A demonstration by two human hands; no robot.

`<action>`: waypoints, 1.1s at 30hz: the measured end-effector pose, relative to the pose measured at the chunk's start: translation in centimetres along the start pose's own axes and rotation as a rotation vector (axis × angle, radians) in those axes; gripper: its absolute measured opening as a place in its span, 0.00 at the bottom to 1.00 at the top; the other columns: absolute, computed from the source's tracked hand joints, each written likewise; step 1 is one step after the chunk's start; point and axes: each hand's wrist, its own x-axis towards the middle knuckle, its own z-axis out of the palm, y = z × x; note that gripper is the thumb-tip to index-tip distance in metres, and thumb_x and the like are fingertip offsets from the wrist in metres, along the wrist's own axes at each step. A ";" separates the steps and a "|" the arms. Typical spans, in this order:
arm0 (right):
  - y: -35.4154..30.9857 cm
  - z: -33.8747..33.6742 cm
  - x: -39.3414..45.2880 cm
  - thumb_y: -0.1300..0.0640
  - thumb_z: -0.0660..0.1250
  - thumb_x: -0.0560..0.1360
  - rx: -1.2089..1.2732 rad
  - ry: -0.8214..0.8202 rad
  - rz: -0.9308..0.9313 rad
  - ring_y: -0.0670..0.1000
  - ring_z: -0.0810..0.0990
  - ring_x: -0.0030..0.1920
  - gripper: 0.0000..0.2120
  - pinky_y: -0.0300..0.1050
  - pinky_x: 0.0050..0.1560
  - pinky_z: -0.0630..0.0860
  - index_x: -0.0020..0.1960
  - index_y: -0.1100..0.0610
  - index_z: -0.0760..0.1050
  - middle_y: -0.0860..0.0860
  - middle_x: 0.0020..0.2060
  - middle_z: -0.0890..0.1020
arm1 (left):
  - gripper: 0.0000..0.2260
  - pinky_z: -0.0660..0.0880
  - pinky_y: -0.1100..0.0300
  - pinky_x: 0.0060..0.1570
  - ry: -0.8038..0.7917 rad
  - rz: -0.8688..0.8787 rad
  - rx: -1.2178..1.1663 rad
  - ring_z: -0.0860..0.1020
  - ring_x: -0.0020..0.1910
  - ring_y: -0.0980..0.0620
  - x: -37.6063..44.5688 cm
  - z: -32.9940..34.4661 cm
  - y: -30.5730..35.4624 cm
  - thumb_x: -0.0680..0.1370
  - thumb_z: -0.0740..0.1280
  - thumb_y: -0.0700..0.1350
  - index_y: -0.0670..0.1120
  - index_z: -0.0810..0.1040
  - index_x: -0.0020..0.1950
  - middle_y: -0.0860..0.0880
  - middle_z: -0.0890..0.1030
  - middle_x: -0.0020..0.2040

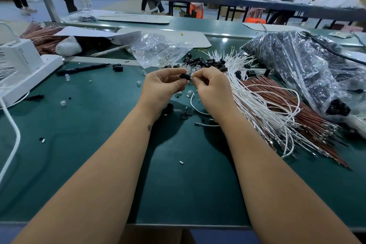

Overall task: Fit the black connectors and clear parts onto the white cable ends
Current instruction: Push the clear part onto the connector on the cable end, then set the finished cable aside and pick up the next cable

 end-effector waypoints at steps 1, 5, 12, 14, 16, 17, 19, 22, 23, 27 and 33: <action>-0.1 0.0 0.0 0.66 0.65 0.77 0.002 0.013 0.001 0.47 0.75 0.43 0.06 0.32 0.43 0.68 0.48 0.61 0.80 0.52 0.44 0.78 | 0.10 0.79 0.65 0.44 0.009 -0.003 0.000 0.79 0.34 0.55 0.0 0.0 0.0 0.73 0.69 0.29 0.42 0.81 0.49 0.48 0.83 0.36; -0.2 -0.2 0.0 0.67 0.66 0.76 0.047 0.060 0.022 0.48 0.78 0.41 0.06 0.35 0.44 0.74 0.48 0.58 0.79 0.50 0.40 0.80 | 0.08 0.79 0.63 0.44 0.023 -0.013 -0.004 0.79 0.35 0.53 0.1 0.0 -0.1 0.73 0.71 0.31 0.42 0.82 0.48 0.46 0.83 0.37; -0.1 0.0 -0.1 0.65 0.66 0.77 0.050 0.039 0.023 0.47 0.76 0.41 0.05 0.36 0.43 0.72 0.45 0.56 0.76 0.50 0.40 0.79 | 0.08 0.80 0.63 0.45 0.008 -0.021 0.014 0.79 0.37 0.52 0.0 0.2 -0.1 0.73 0.71 0.32 0.39 0.81 0.51 0.42 0.82 0.40; -0.1 0.1 -0.1 0.65 0.65 0.77 0.029 0.019 0.018 0.48 0.75 0.42 0.04 0.36 0.42 0.69 0.47 0.59 0.77 0.52 0.42 0.79 | 0.09 0.80 0.63 0.44 0.001 -0.017 0.036 0.79 0.35 0.53 -0.1 0.2 0.0 0.73 0.70 0.32 0.38 0.81 0.52 0.42 0.82 0.40; 0.0 0.3 -0.1 0.65 0.64 0.78 -0.005 -0.003 0.013 0.49 0.75 0.43 0.03 0.38 0.43 0.68 0.48 0.62 0.77 0.54 0.43 0.79 | 0.09 0.79 0.63 0.44 -0.002 -0.012 0.055 0.79 0.34 0.55 -0.2 0.3 0.0 0.73 0.70 0.31 0.37 0.80 0.52 0.43 0.82 0.39; 0.1 0.3 -0.1 0.65 0.64 0.78 -0.017 -0.013 0.010 0.50 0.75 0.44 0.04 0.39 0.44 0.68 0.48 0.62 0.77 0.54 0.43 0.78 | 0.09 0.79 0.63 0.43 -0.002 -0.012 0.064 0.78 0.34 0.55 -0.2 0.3 0.0 0.73 0.70 0.31 0.38 0.80 0.52 0.42 0.82 0.39; 0.1 0.3 -0.1 0.65 0.64 0.78 -0.035 -0.022 0.002 0.50 0.74 0.44 0.03 0.39 0.43 0.67 0.48 0.63 0.77 0.53 0.42 0.77 | 0.09 0.79 0.64 0.43 -0.006 -0.009 0.080 0.78 0.34 0.55 -0.3 0.4 0.1 0.73 0.70 0.31 0.38 0.80 0.52 0.43 0.81 0.39; -0.1 0.2 -0.1 0.66 0.64 0.77 -0.039 -0.008 -0.008 0.50 0.74 0.45 0.04 0.38 0.44 0.67 0.48 0.63 0.78 0.53 0.43 0.77 | 0.09 0.78 0.64 0.43 -0.001 -0.006 0.086 0.78 0.34 0.55 -0.4 0.5 0.2 0.73 0.70 0.31 0.37 0.80 0.53 0.43 0.81 0.39; -0.2 0.2 -0.1 0.67 0.64 0.77 -0.037 -0.002 -0.012 0.50 0.74 0.46 0.05 0.39 0.45 0.68 0.49 0.63 0.78 0.54 0.45 0.77 | 0.09 0.78 0.63 0.43 0.007 -0.006 0.085 0.77 0.34 0.55 -0.4 0.5 0.2 0.73 0.70 0.31 0.37 0.80 0.53 0.43 0.81 0.39; -0.4 0.3 -0.2 0.71 0.62 0.75 0.026 0.024 -0.009 0.51 0.75 0.43 0.09 0.42 0.45 0.72 0.52 0.61 0.75 0.54 0.41 0.77 | 0.09 0.78 0.62 0.45 0.026 -0.013 0.077 0.77 0.37 0.52 -0.3 0.5 0.3 0.74 0.70 0.32 0.37 0.80 0.53 0.44 0.81 0.39; -0.1 0.1 -0.3 0.71 0.66 0.74 0.038 0.043 -0.035 0.48 0.75 0.37 0.13 0.35 0.38 0.70 0.53 0.58 0.71 0.56 0.39 0.78 | 0.11 0.78 0.65 0.43 -0.046 0.019 0.149 0.79 0.36 0.59 -0.5 0.5 0.1 0.73 0.70 0.30 0.34 0.79 0.55 0.44 0.82 0.42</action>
